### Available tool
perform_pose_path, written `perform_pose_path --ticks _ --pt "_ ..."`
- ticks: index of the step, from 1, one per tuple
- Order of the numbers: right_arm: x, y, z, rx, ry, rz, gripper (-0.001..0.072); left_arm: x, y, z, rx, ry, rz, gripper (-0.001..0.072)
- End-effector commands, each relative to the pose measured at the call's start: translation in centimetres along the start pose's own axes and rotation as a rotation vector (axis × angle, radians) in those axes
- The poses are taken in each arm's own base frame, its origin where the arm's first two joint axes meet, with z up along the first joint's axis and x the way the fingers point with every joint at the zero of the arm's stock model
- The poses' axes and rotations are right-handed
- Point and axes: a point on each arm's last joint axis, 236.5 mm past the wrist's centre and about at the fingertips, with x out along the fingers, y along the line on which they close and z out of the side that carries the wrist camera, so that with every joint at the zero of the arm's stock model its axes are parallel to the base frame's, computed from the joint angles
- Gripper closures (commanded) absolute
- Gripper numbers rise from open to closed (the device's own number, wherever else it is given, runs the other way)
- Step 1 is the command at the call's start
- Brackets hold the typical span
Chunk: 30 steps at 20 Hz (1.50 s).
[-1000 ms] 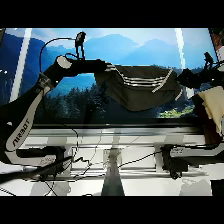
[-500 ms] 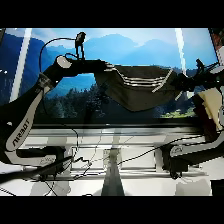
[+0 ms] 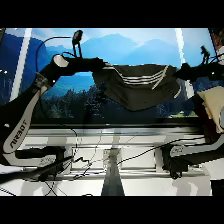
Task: Fold the clothes and pants, and hang the long-sleeved shirts on hangers.
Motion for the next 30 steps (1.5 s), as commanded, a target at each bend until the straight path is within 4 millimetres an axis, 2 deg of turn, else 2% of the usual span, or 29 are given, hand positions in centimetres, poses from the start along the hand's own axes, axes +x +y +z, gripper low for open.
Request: perform_pose_path --ticks 1,3,5,7,9,11,12,14,16,18,20,22,23,25,27,29,30 --pt "-4.8 7.7 3.9 -0.167 -0.183 0.098 0.0691 -4.6 0.8 4.9 0.006 -0.132 0.026 0.0698" --pt "-9.7 13.9 6.4 -0.270 -0.371 0.146 0.0691 -10.5 1.0 9.6 0.024 -0.276 0.054 0.0698" --pt "-14.6 19.7 6.7 -0.358 -0.518 0.191 0.0691 -17.9 0.4 13.7 0.061 -0.439 0.089 0.0699" --pt "-19.4 25.5 4.8 -0.471 -0.630 0.224 0.0692 -26.2 -1.2 16.8 0.112 -0.628 0.139 0.0698" --pt "-23.4 30.6 1.5 -0.586 -0.708 0.257 0.0691 -35.0 -3.8 18.7 0.171 -0.846 0.200 0.0699" --pt "-26.9 34.8 -2.4 -0.665 -0.775 0.306 0.0692 -43.4 -6.7 19.1 0.247 -1.060 0.282 0.0698" --pt "-28.5 36.5 -4.2 -0.681 -0.804 0.335 0.0691 -47.1 -8.3 18.7 0.296 -1.151 0.333 0.0698" --pt "-31.4 39.3 -8.0 -0.710 -0.853 0.396 0.0691 -52.4 -11.0 17.1 0.386 -1.268 0.422 0.0699" --pt "-34.4 41.0 -10.8 -0.726 -0.924 0.436 0.0692 -55.5 -13.2 15.6 0.430 -1.345 0.463 0.0699" --pt "-36.6 41.6 -12.2 -0.717 -0.992 0.448 0.0692 -56.9 -14.1 14.9 0.446 -1.381 0.482 0.0699" --pt "-36.2 41.0 -12.3 -0.725 -0.981 0.407 0.0692 -55.9 -13.3 15.2 0.436 -1.345 0.478 0.0700" --pt "-33.2 39.2 -10.5 -0.630 -0.886 0.393 0.0693 -51.5 -10.3 15.9 0.348 -1.193 0.424 0.0701" --pt "-31.1 38.0 -9.3 -0.596 -0.833 0.377 0.0693 -48.2 -8.4 16.1 0.292 -1.083 0.383 0.0701" --pt "-25.1 33.8 -6.4 -0.504 -0.690 0.302 0.0692 -39.8 -3.7 15.6 0.204 -0.806 0.313 0.0701" --pt "-17.9 28.3 -3.8 -0.354 -0.535 0.231 0.0692 -30.7 0.6 14.3 0.119 -0.560 0.239 0.0701" --pt "-11.0 23.2 -2.2 -0.215 -0.409 0.188 0.0691 -21.4 4.6 12.3 0.040 -0.367 0.195 0.0700" --pt "-7.7 20.7 -1.5 -0.150 -0.358 0.166 0.0691 -17.5 6.4 10.9 0.000 -0.289 0.184 0.0701"
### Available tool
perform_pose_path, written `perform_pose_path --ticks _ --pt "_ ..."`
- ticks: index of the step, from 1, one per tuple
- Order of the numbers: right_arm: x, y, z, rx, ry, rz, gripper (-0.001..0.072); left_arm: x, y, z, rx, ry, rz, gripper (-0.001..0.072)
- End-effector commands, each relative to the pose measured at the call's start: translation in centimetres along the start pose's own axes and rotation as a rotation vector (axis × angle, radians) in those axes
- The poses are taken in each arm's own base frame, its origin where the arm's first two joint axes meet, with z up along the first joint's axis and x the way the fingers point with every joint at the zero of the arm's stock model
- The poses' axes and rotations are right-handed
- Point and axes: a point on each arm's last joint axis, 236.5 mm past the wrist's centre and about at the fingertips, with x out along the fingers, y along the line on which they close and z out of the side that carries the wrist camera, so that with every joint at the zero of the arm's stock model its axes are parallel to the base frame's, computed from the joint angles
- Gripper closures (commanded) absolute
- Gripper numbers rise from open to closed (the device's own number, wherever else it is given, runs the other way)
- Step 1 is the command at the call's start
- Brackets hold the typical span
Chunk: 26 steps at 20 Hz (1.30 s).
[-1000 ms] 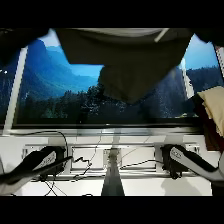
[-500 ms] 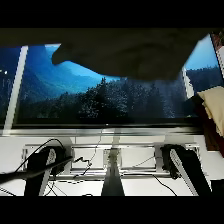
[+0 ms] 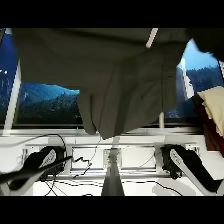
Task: Fold the clothes and pants, and hang the long-sleeved shirts on hangers.
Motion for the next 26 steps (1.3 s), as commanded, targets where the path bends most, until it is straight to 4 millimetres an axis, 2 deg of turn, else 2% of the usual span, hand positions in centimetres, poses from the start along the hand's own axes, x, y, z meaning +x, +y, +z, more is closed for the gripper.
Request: perform_pose_path --ticks 1,3,4,6,8,9,11,12,14,16,18,19,20,22,24,26 --pt "7.4 -10.0 -6.4 0.215 0.192 -0.114 0.0691 10.0 1.2 -14.3 -0.119 0.384 -0.067 0.0700" --pt "10.3 -13.7 -8.7 0.292 0.247 -0.152 0.0691 12.0 1.6 -19.8 -0.162 0.519 -0.076 0.0700" --pt "11.1 -15.2 -9.4 0.314 0.262 -0.171 0.0691 12.1 1.4 -21.5 -0.170 0.570 -0.090 0.0700" --pt "11.5 -17.3 -10.4 0.308 0.287 -0.215 0.0691 11.4 0.6 -22.7 -0.174 0.630 -0.120 0.0701" --pt "10.6 -19.4 -11.1 0.227 0.325 -0.296 0.0692 9.5 -1.0 -23.8 -0.183 0.720 -0.175 0.0700" --pt "9.8 -20.8 -11.2 0.180 0.344 -0.346 0.0692 7.9 -2.5 -24.9 -0.197 0.802 -0.223 0.0700" --pt "8.4 -22.2 -11.4 0.149 0.383 -0.393 0.0692 3.9 -6.8 -27.2 -0.209 0.987 -0.365 0.0700" --pt "7.5 -22.5 -11.6 0.153 0.413 -0.400 0.0691 1.9 -8.9 -28.0 -0.204 1.069 -0.436 0.0700" --pt "5.3 -22.9 -11.7 0.147 0.488 -0.420 0.0691 -1.0 -11.5 -28.6 -0.179 1.160 -0.525 0.0700" --pt "2.3 -23.9 -11.6 0.110 0.575 -0.486 0.0691 -3.5 -14.1 -27.6 -0.201 1.197 -0.640 0.0699" --pt "-1.3 -25.1 -11.8 0.089 0.674 -0.570 0.0691 -6.5 -17.5 -25.1 -0.245 1.189 -0.853 0.0699" --pt "-3.3 -25.8 -12.3 0.085 0.737 -0.620 0.0691 -7.6 -18.6 -24.0 -0.271 1.188 -0.921 0.0699" --pt "-5.0 -26.3 -13.2 0.080 0.806 -0.658 0.0692 -8.1 -19.1 -24.0 -0.268 1.197 -0.942 0.0700" --pt "-7.8 -26.9 -15.2 0.076 0.945 -0.699 0.0691 -8.1 -19.2 -26.1 -0.208 1.246 -0.902 0.0700" --pt "-8.4 -26.9 -16.6 0.077 1.003 -0.690 0.0691 -8.3 -19.9 -29.1 -0.146 1.313 -0.872 0.0699" --pt "-8.4 -27.0 -18.0 0.097 1.039 -0.680 0.0691 -9.3 -20.5 -32.1 -0.097 1.411 -0.868 0.0699"
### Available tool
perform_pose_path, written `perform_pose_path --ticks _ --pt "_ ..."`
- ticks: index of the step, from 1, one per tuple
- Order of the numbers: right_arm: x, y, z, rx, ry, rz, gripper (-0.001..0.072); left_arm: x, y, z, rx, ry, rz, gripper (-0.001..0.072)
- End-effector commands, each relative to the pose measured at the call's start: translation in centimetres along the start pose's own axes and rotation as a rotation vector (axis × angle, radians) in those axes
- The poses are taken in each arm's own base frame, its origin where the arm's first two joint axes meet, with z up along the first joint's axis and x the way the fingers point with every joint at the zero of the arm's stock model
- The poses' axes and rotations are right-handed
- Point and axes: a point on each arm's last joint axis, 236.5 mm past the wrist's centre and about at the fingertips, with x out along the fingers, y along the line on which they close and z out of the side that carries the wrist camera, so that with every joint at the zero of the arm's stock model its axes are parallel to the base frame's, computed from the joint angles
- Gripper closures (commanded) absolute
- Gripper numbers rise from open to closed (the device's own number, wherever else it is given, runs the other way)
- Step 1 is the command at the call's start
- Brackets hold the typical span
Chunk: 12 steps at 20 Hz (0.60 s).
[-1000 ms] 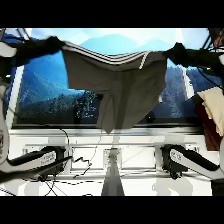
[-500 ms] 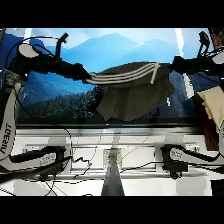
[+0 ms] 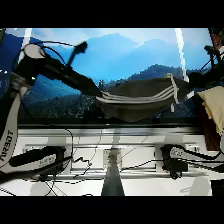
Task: Fold the clothes and pants, and hang the long-sleeved shirts on hangers.
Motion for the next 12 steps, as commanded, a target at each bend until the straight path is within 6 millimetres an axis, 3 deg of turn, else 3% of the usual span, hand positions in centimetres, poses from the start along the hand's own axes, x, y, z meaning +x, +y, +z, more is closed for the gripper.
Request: perform_pose_path --ticks 1,2,3,4,5,6,8,12 --pt "1.3 -1.2 -3.1 -0.011 0.133 -0.031 0.0690 4.0 1.3 -2.8 0.001 0.169 0.044 0.0698" --pt "1.6 -1.3 -2.8 -0.011 0.125 -0.034 0.0571 4.9 2.2 -3.5 -0.007 0.216 0.067 0.0697" --pt "1.8 -1.5 -1.9 -0.012 0.084 -0.045 0.0224 5.6 2.9 -3.9 -0.017 0.247 0.076 0.0670" --pt "1.9 -1.8 -0.3 -0.010 0.019 -0.056 0.0115 6.2 3.7 -4.0 -0.032 0.265 0.080 0.0505" --pt "1.8 -2.0 1.2 -0.001 -0.046 -0.065 0.0115 6.7 4.5 -3.7 -0.051 0.263 0.081 0.0290" --pt "1.8 -2.0 2.6 0.007 -0.104 -0.063 0.0115 7.1 5.4 -3.2 -0.069 0.252 0.086 0.0192" --pt "2.7 -2.0 3.8 0.012 -0.130 -0.051 0.0117 7.6 7.2 -2.5 -0.107 0.230 0.094 0.0193" --pt "7.7 -1.6 2.1 -0.071 0.056 0.049 0.0192 7.7 8.5 -2.4 -0.145 0.233 0.089 0.0194"
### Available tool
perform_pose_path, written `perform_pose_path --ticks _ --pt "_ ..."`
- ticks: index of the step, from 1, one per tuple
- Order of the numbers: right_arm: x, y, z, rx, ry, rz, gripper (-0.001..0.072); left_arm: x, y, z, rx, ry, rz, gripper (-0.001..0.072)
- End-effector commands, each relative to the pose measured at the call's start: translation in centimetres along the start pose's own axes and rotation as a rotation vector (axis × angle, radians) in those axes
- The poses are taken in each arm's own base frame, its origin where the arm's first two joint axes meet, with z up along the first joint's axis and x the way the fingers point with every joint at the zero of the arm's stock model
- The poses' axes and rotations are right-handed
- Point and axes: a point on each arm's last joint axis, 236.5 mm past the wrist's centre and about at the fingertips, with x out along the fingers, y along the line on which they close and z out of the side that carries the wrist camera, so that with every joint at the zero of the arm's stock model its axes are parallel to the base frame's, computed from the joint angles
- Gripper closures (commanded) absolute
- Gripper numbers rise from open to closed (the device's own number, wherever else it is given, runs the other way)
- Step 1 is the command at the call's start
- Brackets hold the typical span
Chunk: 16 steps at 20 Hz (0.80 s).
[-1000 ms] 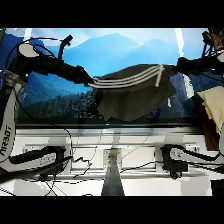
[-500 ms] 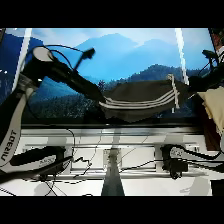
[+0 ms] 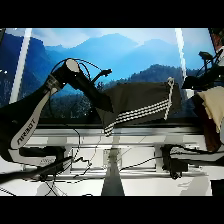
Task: Fold the clothes and pants, and hang the long-sleeved shirts on hangers.
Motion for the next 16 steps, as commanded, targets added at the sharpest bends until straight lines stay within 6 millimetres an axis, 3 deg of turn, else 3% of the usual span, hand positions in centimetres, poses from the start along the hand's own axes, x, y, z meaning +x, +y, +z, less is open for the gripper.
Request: perform_pose_path --ticks 1,4,6,8,11,13,16 --pt "3.7 1.0 -0.7 -0.056 0.111 0.125 0.0215 0.3 1.2 0.3 -0.028 0.002 0.004 0.0214" --pt "5.9 1.9 -0.2 -0.054 0.143 0.264 0.0215 0.1 1.3 0.3 -0.032 -0.003 0.004 0.0214" --pt "7.0 0.1 1.6 -0.064 0.071 0.203 0.0061 0.0 1.4 0.4 -0.034 -0.006 0.004 0.0214" --pt "7.2 -0.8 3.8 -0.055 -0.019 0.161 0.0047 0.0 1.4 0.4 -0.034 -0.006 0.004 0.0214" --pt "7.1 -0.3 5.5 -0.007 -0.087 0.178 0.0018 0.0 1.4 0.4 -0.034 -0.006 0.004 0.0214" --pt "7.2 0.0 5.7 0.021 -0.093 0.195 0.0027 0.0 1.4 0.4 -0.034 -0.006 0.004 0.0214" --pt "8.2 1.7 4.0 0.049 -0.002 0.281 0.0027 0.0 1.4 0.4 -0.035 -0.006 0.004 0.0214"
